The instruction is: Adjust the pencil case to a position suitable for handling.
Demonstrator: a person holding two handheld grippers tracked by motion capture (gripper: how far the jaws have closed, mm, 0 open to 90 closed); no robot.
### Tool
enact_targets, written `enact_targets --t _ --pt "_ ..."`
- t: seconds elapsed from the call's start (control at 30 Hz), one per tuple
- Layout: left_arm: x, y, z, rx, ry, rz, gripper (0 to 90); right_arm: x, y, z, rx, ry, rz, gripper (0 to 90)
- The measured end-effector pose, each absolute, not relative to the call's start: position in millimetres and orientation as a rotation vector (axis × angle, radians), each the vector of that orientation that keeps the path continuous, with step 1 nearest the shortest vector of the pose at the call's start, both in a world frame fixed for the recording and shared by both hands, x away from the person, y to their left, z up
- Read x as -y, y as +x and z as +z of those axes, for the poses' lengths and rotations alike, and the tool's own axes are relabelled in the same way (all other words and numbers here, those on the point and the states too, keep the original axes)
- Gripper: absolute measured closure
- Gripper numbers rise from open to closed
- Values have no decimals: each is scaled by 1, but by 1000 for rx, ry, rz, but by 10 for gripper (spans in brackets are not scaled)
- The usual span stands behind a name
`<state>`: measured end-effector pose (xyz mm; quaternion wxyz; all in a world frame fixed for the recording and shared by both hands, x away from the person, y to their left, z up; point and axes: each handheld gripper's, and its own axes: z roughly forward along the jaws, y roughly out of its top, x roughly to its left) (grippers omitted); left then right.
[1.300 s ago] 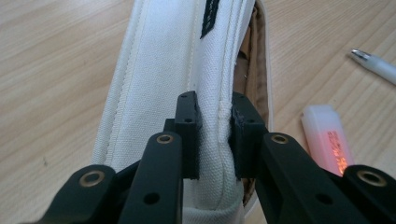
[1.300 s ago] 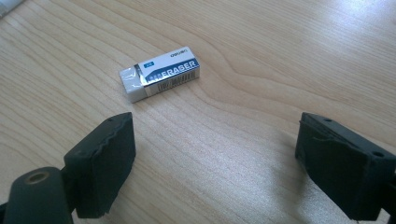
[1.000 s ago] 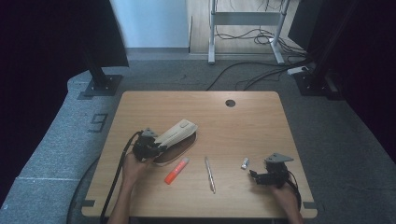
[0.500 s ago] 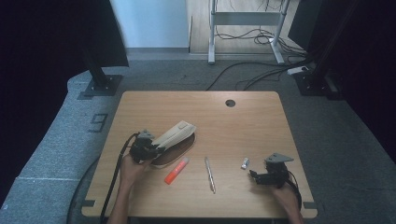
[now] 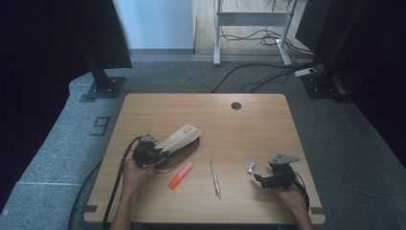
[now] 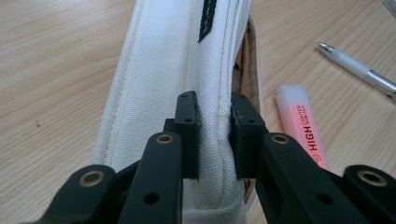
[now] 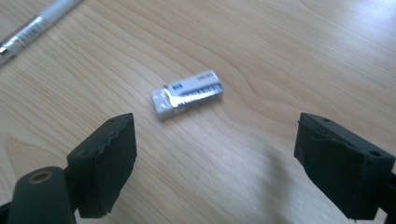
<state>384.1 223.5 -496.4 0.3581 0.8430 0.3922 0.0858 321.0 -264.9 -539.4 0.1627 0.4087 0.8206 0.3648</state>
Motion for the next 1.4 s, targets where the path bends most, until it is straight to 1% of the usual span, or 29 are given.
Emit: enact_targets --t 0.27,0.6,0.83,1.1,1.2,1.4 --pt "-223 384 -497 -1011 2175 218 758 251 332 -540 -2402 1096 1028 138" --pt "-225 385 -497 -1016 2165 208 758 245 344 -543 -2420 1090 1021 199" --pt "-225 385 -497 -1013 2166 205 755 239 348 -545 -2443 1056 1013 286" --pt "-225 385 -498 -1014 2165 197 754 240 351 -545 -2467 1020 1028 407" --pt "-225 385 -498 -1014 2164 194 754 240 351 -545 -2474 1013 1030 436" --pt "-225 385 -498 -1015 2158 195 754 240 351 -545 -2465 1023 1025 451"
